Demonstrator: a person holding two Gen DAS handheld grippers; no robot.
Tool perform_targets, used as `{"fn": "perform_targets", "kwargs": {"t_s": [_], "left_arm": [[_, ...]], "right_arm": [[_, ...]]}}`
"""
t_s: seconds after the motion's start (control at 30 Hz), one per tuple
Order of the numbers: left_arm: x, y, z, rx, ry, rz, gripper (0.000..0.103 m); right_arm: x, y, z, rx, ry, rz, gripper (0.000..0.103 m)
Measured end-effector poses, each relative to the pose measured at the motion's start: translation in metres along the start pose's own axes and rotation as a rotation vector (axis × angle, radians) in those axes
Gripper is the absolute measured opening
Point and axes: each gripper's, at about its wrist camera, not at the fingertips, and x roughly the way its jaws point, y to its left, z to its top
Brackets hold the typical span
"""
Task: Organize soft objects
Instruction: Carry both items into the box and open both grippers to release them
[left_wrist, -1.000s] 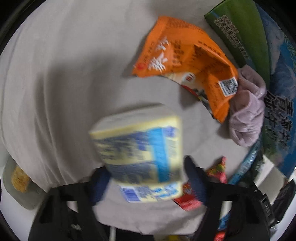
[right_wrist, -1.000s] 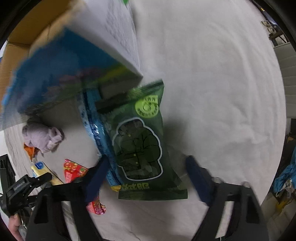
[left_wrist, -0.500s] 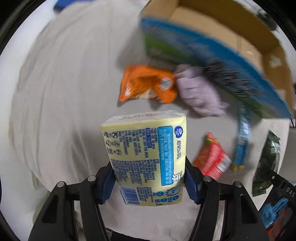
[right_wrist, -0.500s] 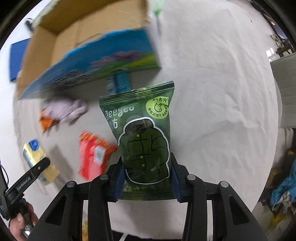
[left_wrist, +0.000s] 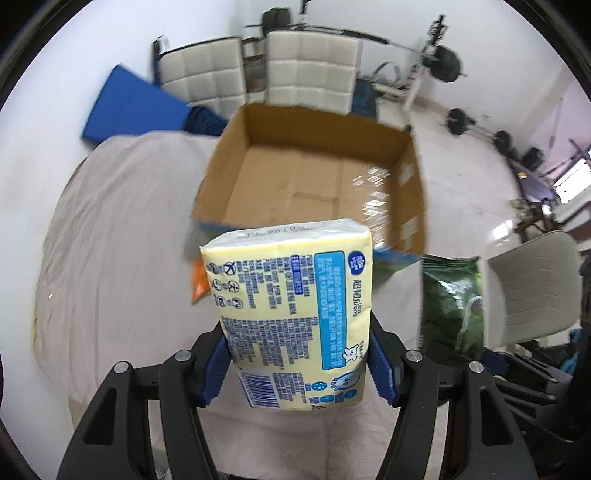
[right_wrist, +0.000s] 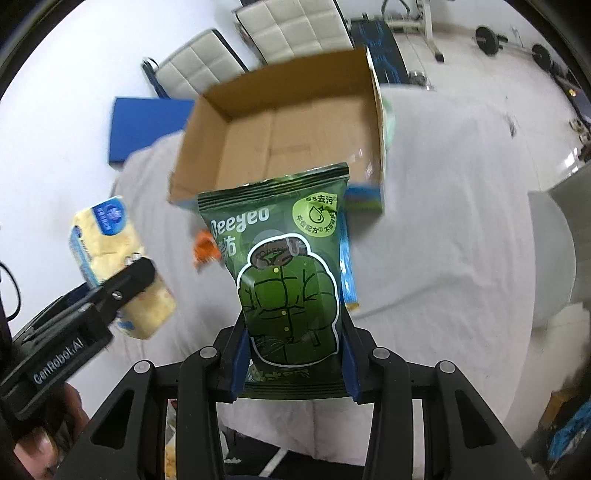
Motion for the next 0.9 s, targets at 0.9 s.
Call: {"fn": "perform_targets", "kwargs": {"t_s": [0.9], "left_arm": [[0.172,0.015,0.232,0.087,0.311,-0.182,0.062]], "right_arm": [[0.121,0.016,0.254,0.13,-0.056,-0.186,0.043]]}}
